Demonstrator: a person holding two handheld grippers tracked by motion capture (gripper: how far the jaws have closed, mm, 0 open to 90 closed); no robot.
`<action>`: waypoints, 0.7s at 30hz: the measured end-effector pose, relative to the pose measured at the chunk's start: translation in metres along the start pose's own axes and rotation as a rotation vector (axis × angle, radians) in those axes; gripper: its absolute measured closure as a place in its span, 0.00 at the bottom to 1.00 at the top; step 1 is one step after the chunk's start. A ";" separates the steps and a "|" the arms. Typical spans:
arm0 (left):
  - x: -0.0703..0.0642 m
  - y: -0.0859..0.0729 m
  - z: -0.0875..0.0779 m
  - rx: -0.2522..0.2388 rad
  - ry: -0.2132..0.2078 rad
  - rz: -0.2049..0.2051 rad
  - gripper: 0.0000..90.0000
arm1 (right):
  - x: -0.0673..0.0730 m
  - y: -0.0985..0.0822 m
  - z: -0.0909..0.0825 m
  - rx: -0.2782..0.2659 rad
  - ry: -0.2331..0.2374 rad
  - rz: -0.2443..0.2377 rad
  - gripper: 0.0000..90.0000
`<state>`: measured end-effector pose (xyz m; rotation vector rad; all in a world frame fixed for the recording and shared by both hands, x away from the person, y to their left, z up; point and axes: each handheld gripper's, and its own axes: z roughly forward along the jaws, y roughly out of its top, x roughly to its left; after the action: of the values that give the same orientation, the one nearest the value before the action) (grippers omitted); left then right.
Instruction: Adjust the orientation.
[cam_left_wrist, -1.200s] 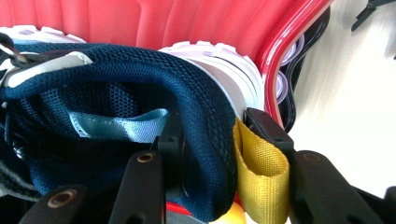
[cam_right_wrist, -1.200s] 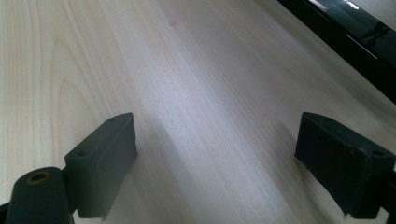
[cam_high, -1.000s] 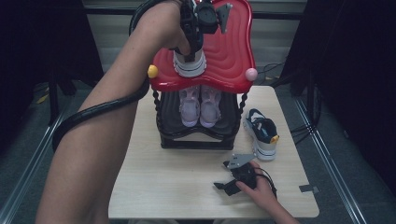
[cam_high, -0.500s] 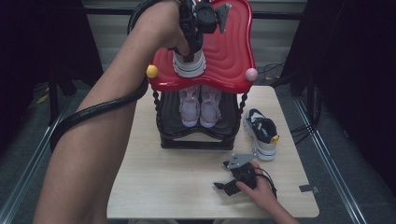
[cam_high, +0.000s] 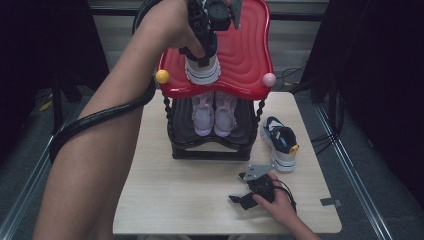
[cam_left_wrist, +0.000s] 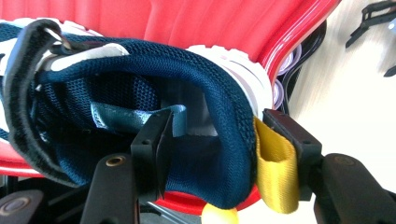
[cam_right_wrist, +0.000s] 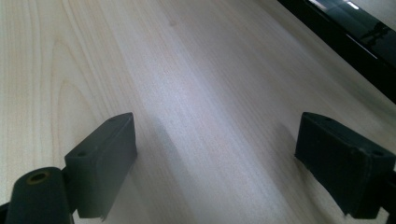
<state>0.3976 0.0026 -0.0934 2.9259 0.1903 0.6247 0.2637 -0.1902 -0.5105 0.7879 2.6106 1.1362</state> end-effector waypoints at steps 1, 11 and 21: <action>0.000 0.000 -0.001 -0.003 -0.002 -0.003 0.47 | 0.000 0.000 0.000 0.000 0.000 0.000 0.13; 0.000 -0.002 -0.007 -0.039 -0.009 -0.038 0.43 | 0.000 0.000 0.000 0.000 0.000 0.000 0.13; -0.001 -0.007 -0.012 -0.042 -0.020 -0.066 0.40 | 0.000 0.000 0.000 0.002 0.000 0.000 0.13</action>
<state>0.3915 0.0106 -0.0842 2.8713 0.2671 0.5815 0.2637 -0.1902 -0.5104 0.7882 2.6115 1.1340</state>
